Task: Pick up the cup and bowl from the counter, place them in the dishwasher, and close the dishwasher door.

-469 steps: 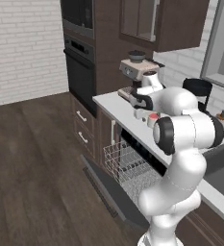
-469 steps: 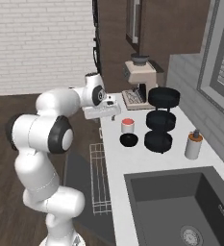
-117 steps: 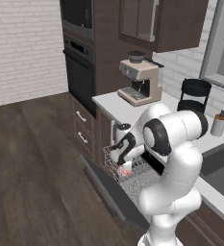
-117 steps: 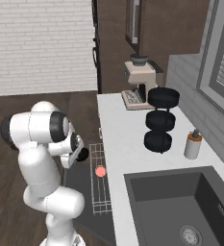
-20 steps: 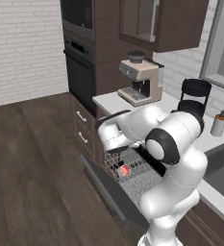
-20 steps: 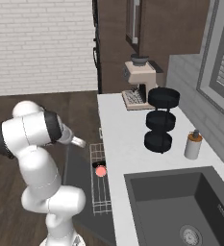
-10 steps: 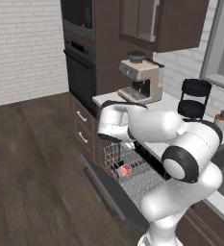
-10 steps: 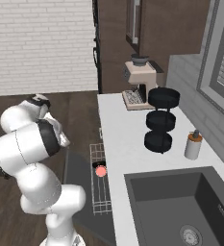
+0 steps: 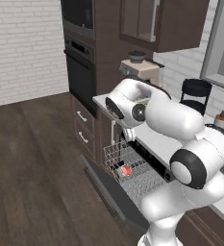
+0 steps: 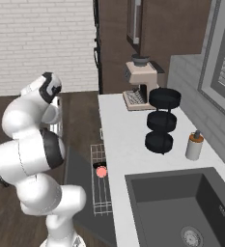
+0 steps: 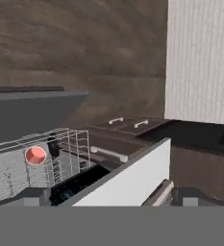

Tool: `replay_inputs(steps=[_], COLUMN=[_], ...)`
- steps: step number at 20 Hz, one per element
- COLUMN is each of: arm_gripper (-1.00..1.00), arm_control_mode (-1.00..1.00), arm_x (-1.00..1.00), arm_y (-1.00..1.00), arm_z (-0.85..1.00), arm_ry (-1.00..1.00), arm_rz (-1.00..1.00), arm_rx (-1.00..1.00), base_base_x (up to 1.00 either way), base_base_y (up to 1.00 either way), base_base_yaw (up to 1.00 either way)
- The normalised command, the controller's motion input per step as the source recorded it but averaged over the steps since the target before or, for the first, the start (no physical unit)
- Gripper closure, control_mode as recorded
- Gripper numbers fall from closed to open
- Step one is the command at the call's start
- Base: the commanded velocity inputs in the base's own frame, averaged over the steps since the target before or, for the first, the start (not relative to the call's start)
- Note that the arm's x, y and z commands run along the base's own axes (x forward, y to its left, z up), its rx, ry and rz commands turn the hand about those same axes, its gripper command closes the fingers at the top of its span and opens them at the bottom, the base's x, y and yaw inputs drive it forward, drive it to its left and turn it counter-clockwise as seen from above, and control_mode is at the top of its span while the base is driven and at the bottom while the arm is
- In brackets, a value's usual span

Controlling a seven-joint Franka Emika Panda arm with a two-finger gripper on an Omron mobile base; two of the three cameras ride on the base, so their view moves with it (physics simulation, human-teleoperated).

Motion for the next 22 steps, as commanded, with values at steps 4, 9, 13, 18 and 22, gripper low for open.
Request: replay_inputs(steps=[4, 9, 13, 18, 22], arm_gripper=[-1.00, -1.00, -1.00, -1.00, -1.00], arm_control_mode=[-1.00, -1.00, -1.00, -1.00, -1.00], arm_x=[-0.47, -0.66, -0.68, -0.54, -0.49], arm_y=[0.00, 0.05, 0.33, 0.92, 1.00], arm_z=[0.00, 0.09, 0.36, 0.39, 0.26], arm_ry=[0.21, 0.05, -0.01, -0.25, -0.28], arm_rz=[-0.79, -0.71, -0.60, -0.34, -0.19], arm_rx=[0.44, 0.57, 0.56, 0.61, 0.74], base_base_x=[0.00, 0.00, 0.00, 0.00, 0.00], base_base_y=[0.00, 0.00, 0.00, 0.00, 0.00], base_base_yaw=[0.00, 0.00, 0.00, 0.00, 0.00])
